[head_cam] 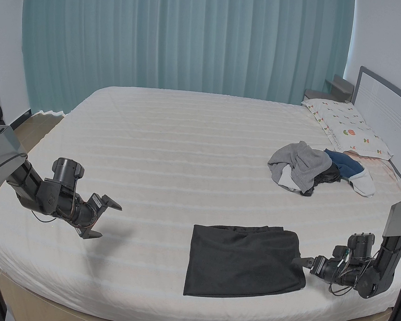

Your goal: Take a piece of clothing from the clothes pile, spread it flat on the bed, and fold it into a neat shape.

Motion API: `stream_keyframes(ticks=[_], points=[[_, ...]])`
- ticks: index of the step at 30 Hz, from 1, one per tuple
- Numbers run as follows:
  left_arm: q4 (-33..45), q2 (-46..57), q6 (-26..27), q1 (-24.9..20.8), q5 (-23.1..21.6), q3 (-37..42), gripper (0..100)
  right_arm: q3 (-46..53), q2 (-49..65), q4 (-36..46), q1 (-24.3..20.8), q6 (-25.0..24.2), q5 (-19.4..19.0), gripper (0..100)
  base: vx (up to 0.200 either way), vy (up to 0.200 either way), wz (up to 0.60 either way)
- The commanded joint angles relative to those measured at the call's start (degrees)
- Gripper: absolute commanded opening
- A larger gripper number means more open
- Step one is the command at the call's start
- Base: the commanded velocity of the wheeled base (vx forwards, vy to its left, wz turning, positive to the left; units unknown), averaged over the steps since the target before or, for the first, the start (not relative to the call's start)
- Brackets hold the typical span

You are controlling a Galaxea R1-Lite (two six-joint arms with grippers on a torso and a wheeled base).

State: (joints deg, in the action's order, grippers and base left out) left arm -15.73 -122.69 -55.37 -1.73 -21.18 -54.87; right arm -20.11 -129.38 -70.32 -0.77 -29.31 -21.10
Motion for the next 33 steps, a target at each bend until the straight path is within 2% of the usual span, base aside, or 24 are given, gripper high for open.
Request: stream_keyframes(ticks=[1, 4, 7, 8, 11, 17, 25, 33], points=[[-0.01, -0.01, -0.09, -0.03, -0.01, -0.06, 100, -5.2, -2.46, 0.09, -0.55, -2.07, 2.56, 100, 0.0, 0.0, 0.0], [-0.01, -0.01, -0.18, -0.03, -0.01, -0.06, 100, -5.55, -3.25, -0.52, -0.55, -3.65, 2.91, 100, 0.0, 0.0, 0.0], [-0.01, -0.01, -0.62, -0.03, -0.01, -0.59, 100, -5.73, -3.07, -1.93, -0.55, -10.51, 2.82, 100, 0.0, 0.0, 0.0], [0.08, -0.1, -0.62, -0.03, -0.01, -0.68, 100, -5.64, -3.16, -3.78, -0.64, -14.29, 2.73, 100, 0.0, 0.0, 0.0], [-0.01, 0.08, -0.53, -0.03, -0.01, -0.68, 100, -5.2, -4.13, -8.08, -0.64, -20.0, 2.73, 100, 0.0, 0.0, 0.0], [0.17, 0.43, -0.79, -0.11, -0.01, -0.76, 100, -4.85, -6.15, -10.02, -0.55, -21.06, 2.64, 100, 0.0, -0.167, 0.0], [0.26, 0.69, -1.94, -3.1, -0.01, -0.33, 100, -4.85, -6.41, -10.1, -0.64, -21.23, 3.0, 100, 0.0, -0.2, 0.0], [0.52, 0.69, -2.02, -3.98, 0.08, 0.03, 100, -4.67, -6.5, -10.1, -1.08, -21.23, 3.08, 100, 0.0, -0.2, 0.0]])
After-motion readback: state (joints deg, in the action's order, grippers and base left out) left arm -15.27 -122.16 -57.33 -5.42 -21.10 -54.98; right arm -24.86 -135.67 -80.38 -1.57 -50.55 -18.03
